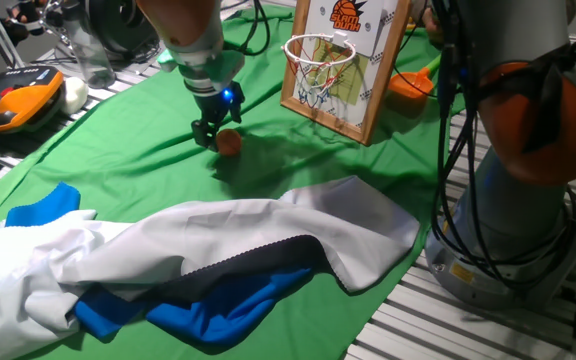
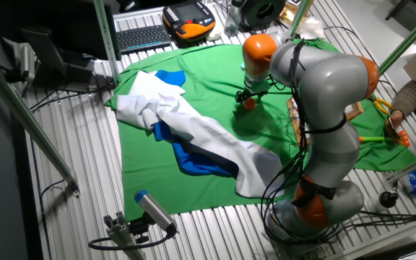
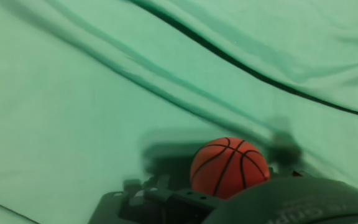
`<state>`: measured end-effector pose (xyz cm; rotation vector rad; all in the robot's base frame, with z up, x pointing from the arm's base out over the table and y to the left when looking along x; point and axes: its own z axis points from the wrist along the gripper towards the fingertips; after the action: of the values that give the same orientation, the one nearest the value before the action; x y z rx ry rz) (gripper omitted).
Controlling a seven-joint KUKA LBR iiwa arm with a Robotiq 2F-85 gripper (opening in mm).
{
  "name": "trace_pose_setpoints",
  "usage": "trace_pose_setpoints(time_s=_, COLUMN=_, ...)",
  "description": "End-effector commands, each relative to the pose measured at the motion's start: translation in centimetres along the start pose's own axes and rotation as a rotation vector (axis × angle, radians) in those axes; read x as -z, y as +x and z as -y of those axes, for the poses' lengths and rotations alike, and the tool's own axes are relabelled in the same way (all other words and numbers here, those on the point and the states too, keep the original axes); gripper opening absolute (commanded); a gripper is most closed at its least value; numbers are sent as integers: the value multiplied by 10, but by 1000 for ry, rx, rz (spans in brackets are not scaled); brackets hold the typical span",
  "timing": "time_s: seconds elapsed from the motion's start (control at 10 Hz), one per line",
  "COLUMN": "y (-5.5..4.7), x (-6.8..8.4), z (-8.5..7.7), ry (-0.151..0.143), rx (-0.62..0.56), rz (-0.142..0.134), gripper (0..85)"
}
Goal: Grab a basketball, release it and shoot it into the basket
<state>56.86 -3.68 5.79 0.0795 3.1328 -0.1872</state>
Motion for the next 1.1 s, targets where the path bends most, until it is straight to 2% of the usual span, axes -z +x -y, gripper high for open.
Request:
trace_pose_setpoints(time_s=0.0, y=0, x=-1, z=1, ry=-14, rx=-3, rz=-1, gripper=850)
trace_pose_setpoints(time_s=0.2, y=1, x=-9, z=2, ry=-23, rx=-6, rz=-3, gripper=850)
trace_pose_setpoints(time_s=0.3, y=1, x=-9, z=2, ry=-18, rx=-7, rz=-6, gripper=850)
trace_pose_setpoints(time_s=0.4, y=1, x=-9, z=2, ry=-16, rx=8, rz=-5, gripper=680)
trace_pose_setpoints(time_s=0.5, y=1, x=-9, z=2, ry=-23, rx=43, rz=-5, gripper=340)
trace_pose_setpoints(time_s=0.6, y=0, x=-8, z=2, ry=0, rx=96, rz=-8, gripper=170)
trace_pose_setpoints(time_s=0.7, y=-1, x=-5, z=2, ry=2, rx=125, rz=-14, gripper=0)
trace_pose_setpoints(time_s=0.8, y=-3, x=3, z=1, ry=1, rx=128, rz=-34, gripper=0)
trace_pose_setpoints(time_s=1.0, y=-4, x=28, z=0, ry=9, rx=121, rz=-66, gripper=0)
